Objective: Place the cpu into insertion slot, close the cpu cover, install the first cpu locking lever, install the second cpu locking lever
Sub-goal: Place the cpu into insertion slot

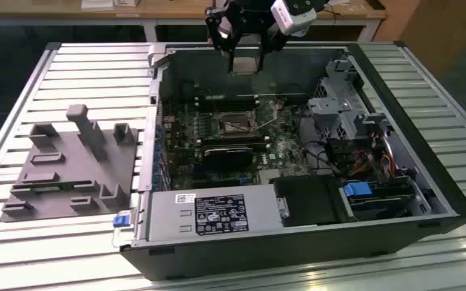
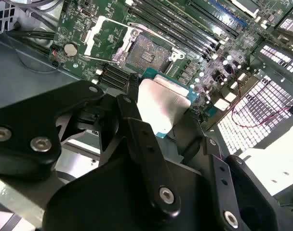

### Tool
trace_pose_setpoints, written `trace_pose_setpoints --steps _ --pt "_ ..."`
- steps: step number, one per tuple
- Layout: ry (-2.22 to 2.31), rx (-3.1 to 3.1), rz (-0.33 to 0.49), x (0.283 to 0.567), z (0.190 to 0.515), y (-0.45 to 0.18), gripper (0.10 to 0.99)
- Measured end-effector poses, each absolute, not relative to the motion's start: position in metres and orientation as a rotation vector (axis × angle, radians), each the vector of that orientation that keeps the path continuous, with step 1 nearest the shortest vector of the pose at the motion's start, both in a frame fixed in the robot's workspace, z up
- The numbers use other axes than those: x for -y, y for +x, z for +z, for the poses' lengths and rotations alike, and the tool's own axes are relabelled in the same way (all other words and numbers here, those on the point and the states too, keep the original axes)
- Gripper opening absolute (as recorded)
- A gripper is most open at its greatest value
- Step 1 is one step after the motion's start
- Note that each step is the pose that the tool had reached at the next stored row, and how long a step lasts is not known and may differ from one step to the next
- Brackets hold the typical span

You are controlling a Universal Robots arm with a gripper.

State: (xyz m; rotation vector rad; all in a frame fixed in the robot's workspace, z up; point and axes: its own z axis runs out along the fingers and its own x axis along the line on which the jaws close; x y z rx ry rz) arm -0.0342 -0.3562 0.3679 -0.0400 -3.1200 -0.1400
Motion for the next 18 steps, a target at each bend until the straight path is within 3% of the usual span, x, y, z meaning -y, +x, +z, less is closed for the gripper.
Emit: trace_pose_setpoints --steps 18 --pt "-0.04 3.12 -0.14 0.3562 0.3661 -0.0342 0.537"
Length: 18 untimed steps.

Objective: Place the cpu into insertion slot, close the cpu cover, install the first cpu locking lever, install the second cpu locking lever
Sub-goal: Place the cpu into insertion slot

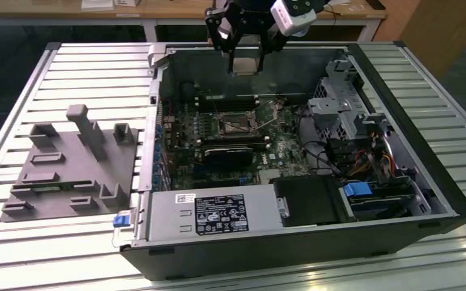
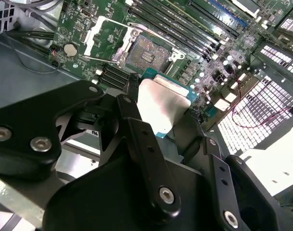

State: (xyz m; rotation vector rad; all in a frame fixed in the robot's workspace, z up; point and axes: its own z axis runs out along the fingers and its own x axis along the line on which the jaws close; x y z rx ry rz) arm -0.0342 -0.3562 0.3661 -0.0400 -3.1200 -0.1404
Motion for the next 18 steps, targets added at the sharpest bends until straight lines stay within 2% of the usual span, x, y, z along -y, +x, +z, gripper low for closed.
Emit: trace_pose_setpoints --steps 18 --pt "-0.04 3.131 -0.131 0.356 0.341 -0.037 0.537"
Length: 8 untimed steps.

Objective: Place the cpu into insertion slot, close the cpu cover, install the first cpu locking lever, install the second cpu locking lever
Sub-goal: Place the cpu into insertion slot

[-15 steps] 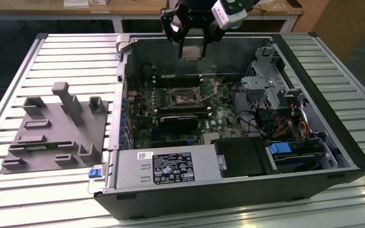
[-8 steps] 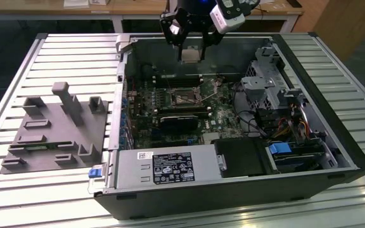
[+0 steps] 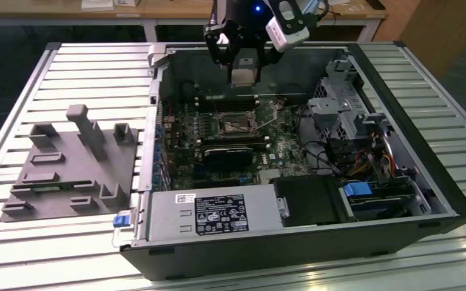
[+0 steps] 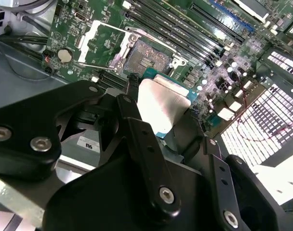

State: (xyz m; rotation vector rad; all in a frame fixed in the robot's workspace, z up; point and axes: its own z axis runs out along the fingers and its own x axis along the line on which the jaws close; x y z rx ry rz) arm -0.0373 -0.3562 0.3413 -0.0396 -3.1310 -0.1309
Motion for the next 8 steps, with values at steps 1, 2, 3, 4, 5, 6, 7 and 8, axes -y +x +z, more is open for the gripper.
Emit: trace_pose_setpoints --steps 1,2,3,4,5,6,7,8 --pt "-0.042 3.131 -0.131 0.3562 0.3401 -0.0373 0.537" --pt "-0.048 3.131 -0.131 0.3562 0.339 -0.0373 0.537" --pt "-0.058 3.131 -0.131 0.3562 0.338 -0.0373 0.537" --pt "-0.069 3.131 -0.131 0.3562 0.3369 -0.0373 0.537" --pt "-0.081 3.131 -0.131 0.3562 0.3356 -0.0373 0.537" --pt "-0.092 3.131 -0.131 0.3562 0.3345 -0.0373 0.537" --pt "-0.104 3.131 -0.131 0.3562 0.3332 -0.0373 0.537" --pt "-0.121 3.131 -0.131 0.3562 0.332 -0.0373 0.537"
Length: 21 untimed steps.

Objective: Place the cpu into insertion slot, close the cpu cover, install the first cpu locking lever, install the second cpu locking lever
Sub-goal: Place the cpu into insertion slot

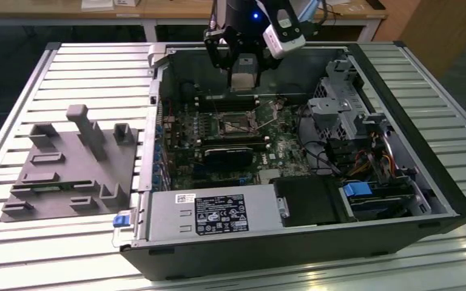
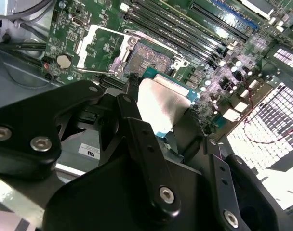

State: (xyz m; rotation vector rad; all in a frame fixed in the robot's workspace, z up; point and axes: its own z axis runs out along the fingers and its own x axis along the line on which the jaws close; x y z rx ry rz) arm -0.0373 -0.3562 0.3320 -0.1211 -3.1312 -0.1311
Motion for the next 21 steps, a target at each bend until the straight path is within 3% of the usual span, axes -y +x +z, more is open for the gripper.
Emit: trace_pose_setpoints --steps 21 --pt "-0.711 3.068 -0.131 0.356 0.307 -0.037 0.537"
